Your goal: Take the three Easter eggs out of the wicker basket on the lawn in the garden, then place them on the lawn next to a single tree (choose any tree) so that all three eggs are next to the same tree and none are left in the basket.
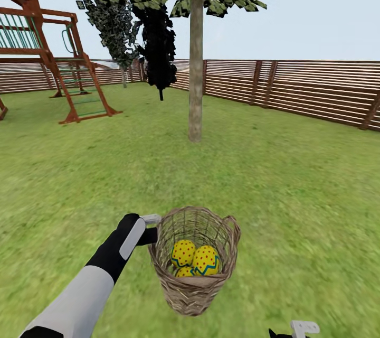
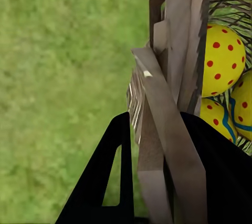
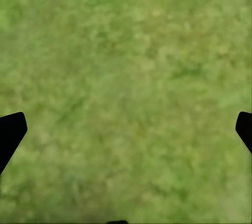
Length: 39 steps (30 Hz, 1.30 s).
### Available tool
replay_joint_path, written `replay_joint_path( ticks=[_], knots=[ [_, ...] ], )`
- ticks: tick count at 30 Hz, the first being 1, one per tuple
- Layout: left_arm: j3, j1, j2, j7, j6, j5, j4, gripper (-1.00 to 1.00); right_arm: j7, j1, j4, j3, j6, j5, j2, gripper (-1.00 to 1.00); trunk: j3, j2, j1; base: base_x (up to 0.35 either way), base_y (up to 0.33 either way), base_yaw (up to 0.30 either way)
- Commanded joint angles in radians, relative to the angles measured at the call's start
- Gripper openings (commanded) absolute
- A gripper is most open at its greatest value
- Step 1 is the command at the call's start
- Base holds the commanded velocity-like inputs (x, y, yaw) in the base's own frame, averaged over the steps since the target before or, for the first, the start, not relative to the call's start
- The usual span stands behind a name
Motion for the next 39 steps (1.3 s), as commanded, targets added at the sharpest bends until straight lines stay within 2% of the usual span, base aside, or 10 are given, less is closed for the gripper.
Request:
replay_joint_path(
  ticks=[1,39],
  knots=[
    [-0.002,-0.001,0.0,0.012,-0.001,0.017,-0.001,-1.0,0.002,-0.001,0.003,-0.009,-0.005,0.008,-0.001,1.0,0.002,0.006,-0.003,0.329,0.0,0.0],
    [-0.002,-0.001,0.0,0.012,-0.001,0.017,-0.002,-1.0,0.002,-0.001,0.003,-0.009,-0.005,0.008,-0.001,1.0,0.121,0.272,-0.149,0.329,0.0,0.0]
  ],
)
